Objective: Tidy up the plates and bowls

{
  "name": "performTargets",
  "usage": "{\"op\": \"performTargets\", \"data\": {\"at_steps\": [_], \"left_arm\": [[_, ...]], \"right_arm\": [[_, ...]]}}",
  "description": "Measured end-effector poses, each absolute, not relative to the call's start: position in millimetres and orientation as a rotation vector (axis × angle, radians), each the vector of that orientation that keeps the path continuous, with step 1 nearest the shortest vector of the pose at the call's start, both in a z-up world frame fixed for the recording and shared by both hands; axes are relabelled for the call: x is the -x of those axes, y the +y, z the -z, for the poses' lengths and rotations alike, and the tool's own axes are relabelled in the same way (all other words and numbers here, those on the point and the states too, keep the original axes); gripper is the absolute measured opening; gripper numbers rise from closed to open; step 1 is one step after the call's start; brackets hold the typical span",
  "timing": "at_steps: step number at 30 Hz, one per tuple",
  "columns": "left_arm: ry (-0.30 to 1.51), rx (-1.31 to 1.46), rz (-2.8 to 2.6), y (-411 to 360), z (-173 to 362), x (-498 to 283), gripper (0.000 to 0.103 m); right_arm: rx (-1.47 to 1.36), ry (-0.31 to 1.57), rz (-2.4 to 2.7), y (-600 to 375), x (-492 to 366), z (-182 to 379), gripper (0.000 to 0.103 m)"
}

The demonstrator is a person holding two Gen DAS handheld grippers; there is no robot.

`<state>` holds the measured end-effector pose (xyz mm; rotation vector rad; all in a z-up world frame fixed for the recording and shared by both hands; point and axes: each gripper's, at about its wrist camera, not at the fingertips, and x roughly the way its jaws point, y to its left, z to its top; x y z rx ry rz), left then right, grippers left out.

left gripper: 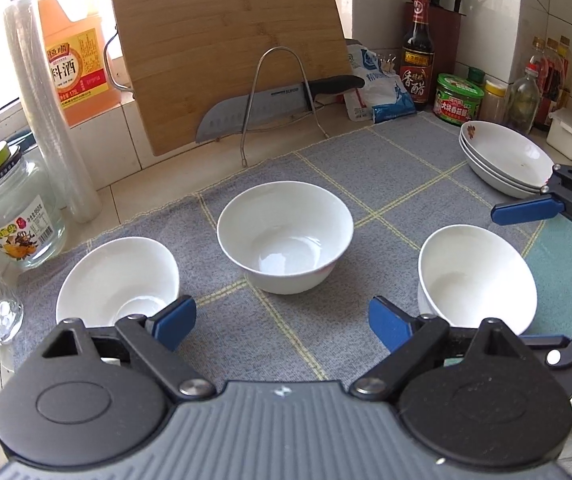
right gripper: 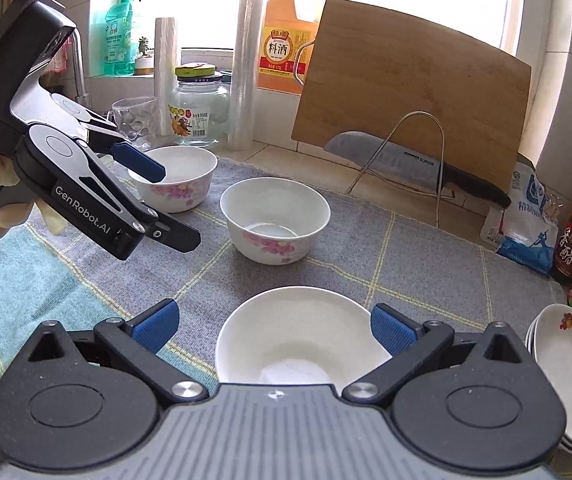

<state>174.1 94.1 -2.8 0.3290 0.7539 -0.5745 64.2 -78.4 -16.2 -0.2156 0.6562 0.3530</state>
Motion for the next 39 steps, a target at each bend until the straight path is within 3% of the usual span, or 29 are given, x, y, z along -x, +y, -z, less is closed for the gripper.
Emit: {"op": "performTargets", "data": {"at_steps": [14,18,22,27,39], "left_arm": [[0.802,-0.437,0.656,73.0,19.5,-248.7,0.092],[0.825,-0.436,0.690,67.3,26.3,-261.0,0.088],[0.837,-0.432,0.711,63.9,30.1,-269.8,0.077],[0.866,-0.401,0.748,65.0,33.8,-280.2,0.074],[0.899,-0.386,0.771,67.1,40.9,-292.5,0.062]], "right_arm": [[0.255,0.721,-0.430,-49.3,-143.1,24.1,0.103],[0.269,0.754,-0.444,-43.7,-158.9,31.7,0.103],[0.267,0.772,-0.449,-43.3,-171.4,37.2,0.103],[0.273,0.793,-0.464,-42.4,-179.6,42.0,0.103],[0.311,0.830,-0.495,-35.5,-197.4,53.3,0.086]]}}
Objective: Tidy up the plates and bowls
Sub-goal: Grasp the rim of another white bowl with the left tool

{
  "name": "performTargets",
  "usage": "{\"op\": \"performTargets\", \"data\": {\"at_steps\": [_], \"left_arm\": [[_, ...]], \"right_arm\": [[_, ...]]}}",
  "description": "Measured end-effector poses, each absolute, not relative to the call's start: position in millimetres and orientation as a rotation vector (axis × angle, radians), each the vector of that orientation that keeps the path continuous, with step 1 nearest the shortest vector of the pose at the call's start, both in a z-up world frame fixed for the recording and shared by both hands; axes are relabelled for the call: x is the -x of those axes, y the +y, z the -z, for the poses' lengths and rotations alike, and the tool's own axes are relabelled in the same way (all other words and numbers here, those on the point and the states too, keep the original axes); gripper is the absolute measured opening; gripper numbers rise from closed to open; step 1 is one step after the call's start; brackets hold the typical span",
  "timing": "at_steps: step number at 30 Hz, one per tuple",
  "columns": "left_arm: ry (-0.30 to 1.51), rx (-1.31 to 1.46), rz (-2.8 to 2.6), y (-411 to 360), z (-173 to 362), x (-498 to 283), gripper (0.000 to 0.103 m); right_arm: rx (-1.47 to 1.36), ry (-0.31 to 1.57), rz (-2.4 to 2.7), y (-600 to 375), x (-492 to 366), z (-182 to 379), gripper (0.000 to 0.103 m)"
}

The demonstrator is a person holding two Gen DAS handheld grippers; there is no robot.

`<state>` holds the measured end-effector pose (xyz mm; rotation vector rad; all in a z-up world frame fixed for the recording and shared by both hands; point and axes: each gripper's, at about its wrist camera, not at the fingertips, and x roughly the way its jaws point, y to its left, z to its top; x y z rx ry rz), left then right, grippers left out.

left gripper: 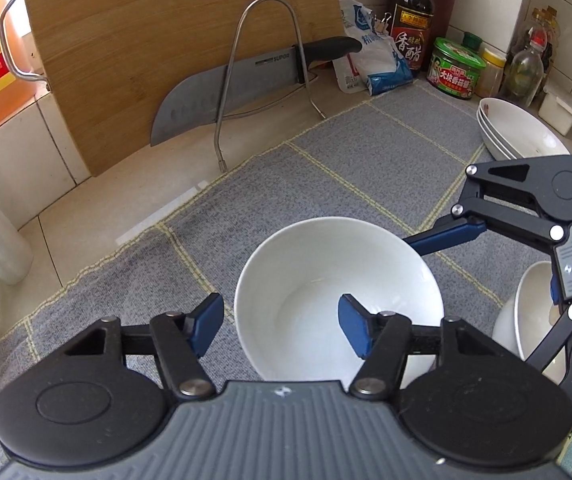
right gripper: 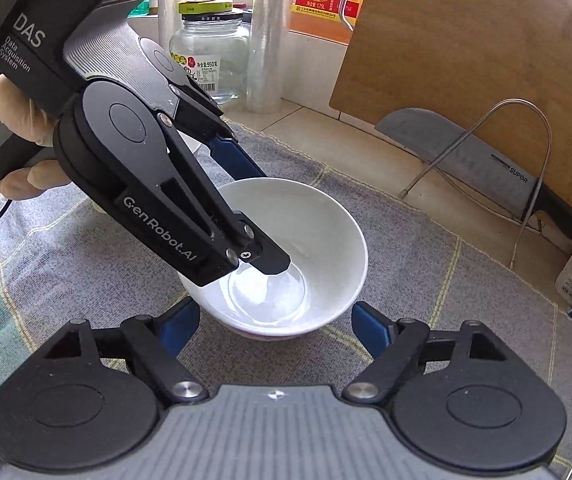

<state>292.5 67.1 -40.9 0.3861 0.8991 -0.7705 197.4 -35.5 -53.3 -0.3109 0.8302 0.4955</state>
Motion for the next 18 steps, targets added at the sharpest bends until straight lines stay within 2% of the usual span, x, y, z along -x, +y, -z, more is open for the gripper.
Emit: {"op": "performTargets", "data": {"at_steps": [6,11,18], "left_arm": [[0.909,-0.370,0.786,68.5,41.4,-295.2,0.061],[0.920,-0.355,0.809,68.1,42.2,-296.6,0.053],[0.922,-0.358,0.813,66.6,41.2,-297.0,0.053]], "right_arm": [[0.308,0.824,-0.508,-34.7,-198.8,53.4,0.084],[0.303,0.821,-0.511,-35.5,-196.9,53.3,0.084],[0.301,0.817,-0.506,-34.7,-197.1,54.3,0.084]]}}
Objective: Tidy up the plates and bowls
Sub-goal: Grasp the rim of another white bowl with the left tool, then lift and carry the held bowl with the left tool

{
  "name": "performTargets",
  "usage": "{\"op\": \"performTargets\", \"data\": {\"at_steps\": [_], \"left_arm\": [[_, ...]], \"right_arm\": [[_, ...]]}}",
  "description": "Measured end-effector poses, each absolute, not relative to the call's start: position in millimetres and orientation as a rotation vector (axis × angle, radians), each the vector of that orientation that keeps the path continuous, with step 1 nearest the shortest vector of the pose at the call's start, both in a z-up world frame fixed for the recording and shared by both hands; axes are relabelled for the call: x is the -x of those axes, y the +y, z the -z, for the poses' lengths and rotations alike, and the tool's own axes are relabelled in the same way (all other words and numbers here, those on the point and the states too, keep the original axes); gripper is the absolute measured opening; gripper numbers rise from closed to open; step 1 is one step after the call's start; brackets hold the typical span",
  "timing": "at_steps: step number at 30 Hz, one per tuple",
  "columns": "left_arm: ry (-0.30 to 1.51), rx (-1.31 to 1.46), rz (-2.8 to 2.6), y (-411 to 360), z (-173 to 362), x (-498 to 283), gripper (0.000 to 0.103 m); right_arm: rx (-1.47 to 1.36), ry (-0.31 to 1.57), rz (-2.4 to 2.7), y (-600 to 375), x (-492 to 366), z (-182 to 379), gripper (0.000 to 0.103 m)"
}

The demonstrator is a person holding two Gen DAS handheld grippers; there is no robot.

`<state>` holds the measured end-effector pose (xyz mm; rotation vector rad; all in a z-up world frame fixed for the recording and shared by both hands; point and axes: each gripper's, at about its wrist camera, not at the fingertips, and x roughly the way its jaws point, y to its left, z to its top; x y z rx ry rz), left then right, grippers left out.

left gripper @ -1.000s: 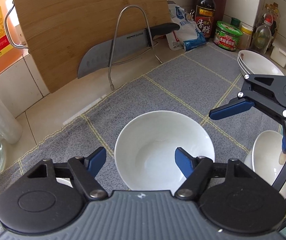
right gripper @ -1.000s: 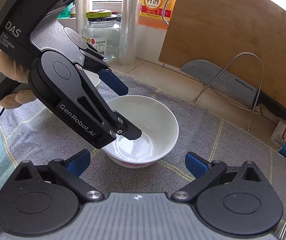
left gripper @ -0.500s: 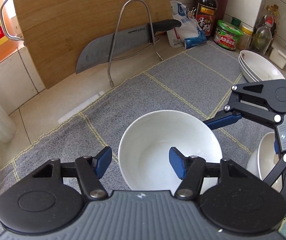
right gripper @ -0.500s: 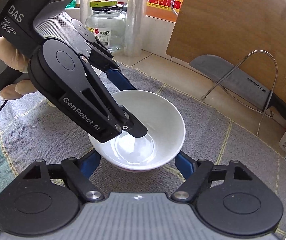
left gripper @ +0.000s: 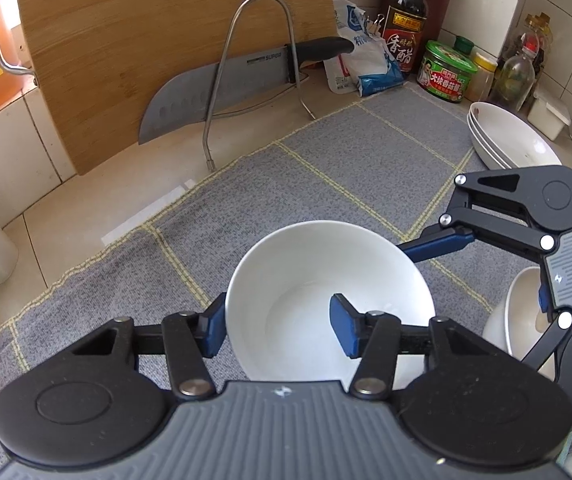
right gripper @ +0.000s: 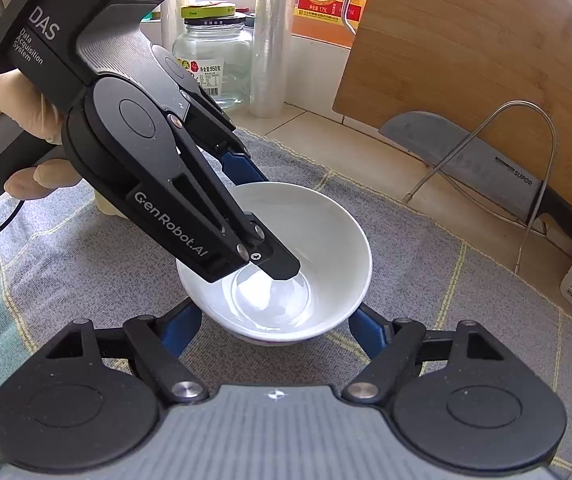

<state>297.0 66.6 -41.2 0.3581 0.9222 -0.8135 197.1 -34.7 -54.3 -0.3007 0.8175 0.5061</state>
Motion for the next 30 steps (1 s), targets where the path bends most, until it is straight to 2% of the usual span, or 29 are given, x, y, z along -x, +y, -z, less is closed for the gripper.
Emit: {"op": "performTargets", "data": {"at_steps": [30], "left_arm": [[0.805,-0.418,0.878,42.5,-12.8,-222.5,0.053]], "right_arm": [[0.271,0.747,-0.449,-53.5,-119.8,8.6,0.084]]}}
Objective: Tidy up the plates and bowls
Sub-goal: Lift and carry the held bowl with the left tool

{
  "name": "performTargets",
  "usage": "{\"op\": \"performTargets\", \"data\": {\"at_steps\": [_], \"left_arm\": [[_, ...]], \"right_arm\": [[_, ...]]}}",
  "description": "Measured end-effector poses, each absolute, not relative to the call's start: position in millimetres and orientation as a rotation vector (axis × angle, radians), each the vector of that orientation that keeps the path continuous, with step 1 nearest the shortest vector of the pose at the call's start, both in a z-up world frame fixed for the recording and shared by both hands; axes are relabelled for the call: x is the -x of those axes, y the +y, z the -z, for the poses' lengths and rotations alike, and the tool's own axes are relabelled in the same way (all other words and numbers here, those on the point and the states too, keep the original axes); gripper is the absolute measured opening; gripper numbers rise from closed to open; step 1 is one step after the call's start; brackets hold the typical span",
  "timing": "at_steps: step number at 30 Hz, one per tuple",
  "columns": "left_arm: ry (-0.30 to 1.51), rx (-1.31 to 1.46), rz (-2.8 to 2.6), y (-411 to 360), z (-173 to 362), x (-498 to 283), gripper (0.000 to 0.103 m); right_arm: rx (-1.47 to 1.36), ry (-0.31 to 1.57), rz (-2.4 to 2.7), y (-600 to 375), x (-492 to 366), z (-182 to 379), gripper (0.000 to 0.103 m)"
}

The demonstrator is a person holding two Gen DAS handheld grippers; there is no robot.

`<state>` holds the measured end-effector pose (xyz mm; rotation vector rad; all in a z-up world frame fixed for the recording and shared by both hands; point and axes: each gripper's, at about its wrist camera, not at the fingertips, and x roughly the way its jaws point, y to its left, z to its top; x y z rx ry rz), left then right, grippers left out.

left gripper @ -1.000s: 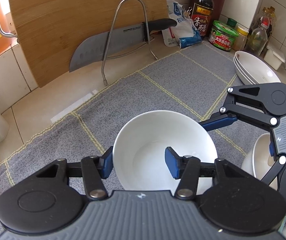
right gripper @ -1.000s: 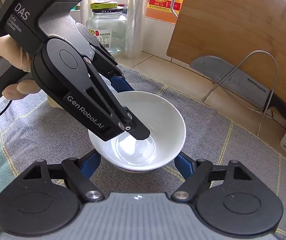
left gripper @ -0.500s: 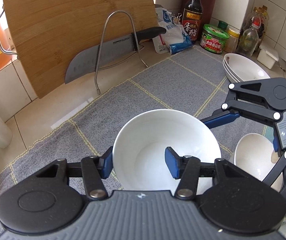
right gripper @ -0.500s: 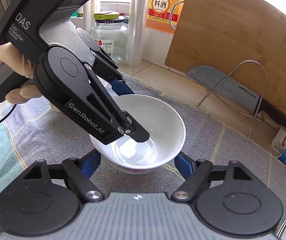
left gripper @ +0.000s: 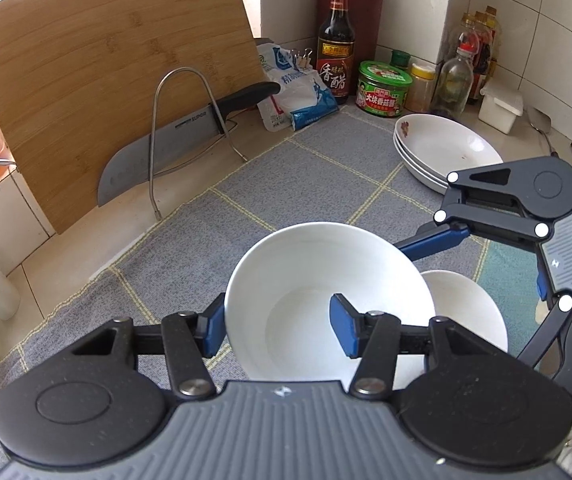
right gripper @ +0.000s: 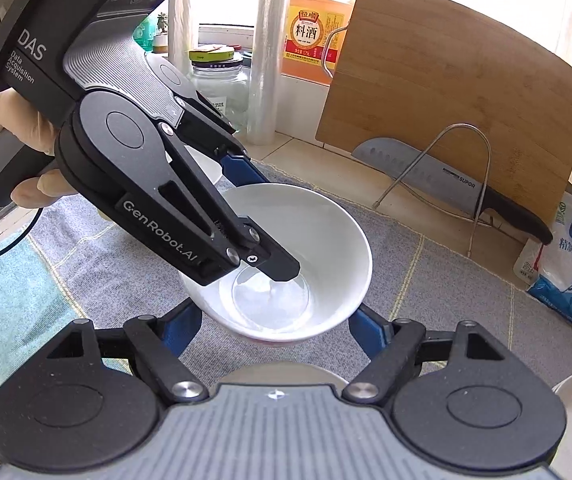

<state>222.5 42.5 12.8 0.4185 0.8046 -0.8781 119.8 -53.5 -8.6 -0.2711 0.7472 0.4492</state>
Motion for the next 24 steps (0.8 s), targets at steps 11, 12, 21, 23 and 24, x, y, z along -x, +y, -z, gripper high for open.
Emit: {"op": "performTargets", "data": {"at_steps": [11,12,21,23,24], "left_arm": [[0.786,-0.428,0.943,17.6,-17.4,-191.4,0.053],[0.786,-0.430,0.950,15.1,-16.9,-188.3,0.053],[0.798,-0.436,0.998,-1.1,-11.3,-172.3,0.053],[0.805,-0.440,1.007,-3.3,-8.5,-170.3,0.053],[0.808,-0.441,1.008,-4.6,-6.8,-169.5,0.053]], "right_arm": [[0.253,0.749,-0.392,-76.4,-81.9,0.4,0.084],[0.252,0.751,-0.387,-78.9,-79.0,0.4,0.084],[0.219,0.772,-0.355,-95.8,-56.7,4.2,0.084],[0.213,0.778,-0.351,-97.9,-53.5,6.6,0.084],[0.210,0.782,-0.350,-99.0,-52.3,8.0,0.084]]}}
